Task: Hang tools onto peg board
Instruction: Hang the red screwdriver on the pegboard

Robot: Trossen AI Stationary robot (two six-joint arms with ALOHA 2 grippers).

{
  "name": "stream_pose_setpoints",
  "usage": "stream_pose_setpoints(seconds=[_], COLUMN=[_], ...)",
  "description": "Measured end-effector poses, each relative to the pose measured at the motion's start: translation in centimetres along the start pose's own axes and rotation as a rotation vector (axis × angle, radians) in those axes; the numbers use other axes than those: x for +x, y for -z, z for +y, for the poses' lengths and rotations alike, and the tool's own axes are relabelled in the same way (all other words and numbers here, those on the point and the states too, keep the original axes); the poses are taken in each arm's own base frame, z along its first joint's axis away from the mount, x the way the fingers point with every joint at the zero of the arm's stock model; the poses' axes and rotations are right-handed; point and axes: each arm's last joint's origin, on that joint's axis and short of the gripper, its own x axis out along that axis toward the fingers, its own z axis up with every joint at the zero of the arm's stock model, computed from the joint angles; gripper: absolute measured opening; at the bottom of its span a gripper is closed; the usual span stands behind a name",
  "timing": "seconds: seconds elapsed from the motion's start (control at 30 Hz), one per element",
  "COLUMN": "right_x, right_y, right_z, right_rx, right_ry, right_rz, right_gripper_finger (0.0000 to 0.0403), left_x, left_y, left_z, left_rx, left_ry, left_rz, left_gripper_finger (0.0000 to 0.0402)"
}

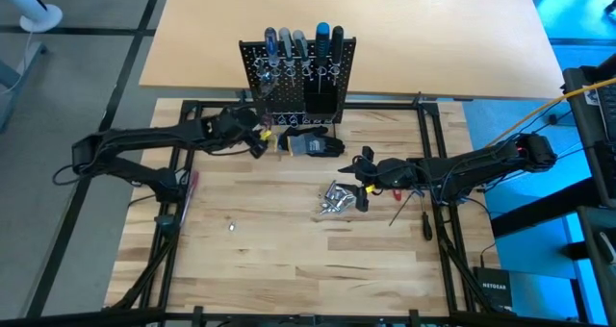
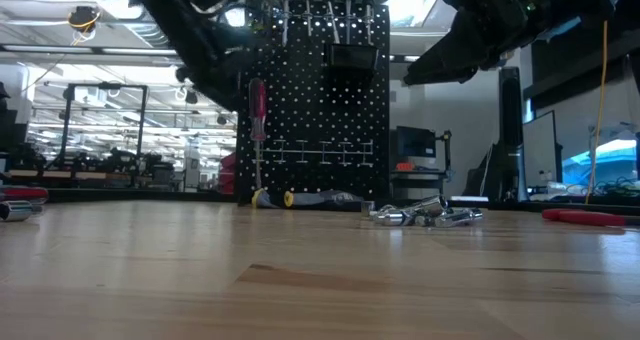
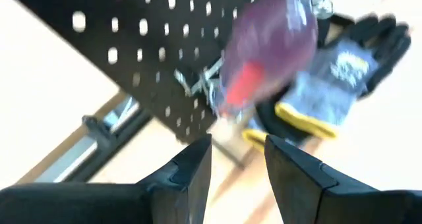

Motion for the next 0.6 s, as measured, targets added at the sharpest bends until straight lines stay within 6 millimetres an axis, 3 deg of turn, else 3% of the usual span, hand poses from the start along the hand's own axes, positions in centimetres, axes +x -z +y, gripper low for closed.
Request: stream_pose_setpoints(seconds=[0.4, 0.6], right_x=[0.0, 0.0], right_y=[-0.1, -0.1], right_z=[0.0, 0.0], right_rx=[0.003, 0.015], right_ry=[0.01, 0.01], right_rz=[-0.012, -0.01], right_gripper_finger=[0.0198, 0.0198], left_x=[-4.0, -4.0], left_y=[2.1, 3.1], left_z=[1.9, 1.6], left_rx=[-0.121, -0.171], left_ry=[0.063, 0.154], left_rz=[0.137, 0.278], left_gripper_finger=[0.0133, 0.0183])
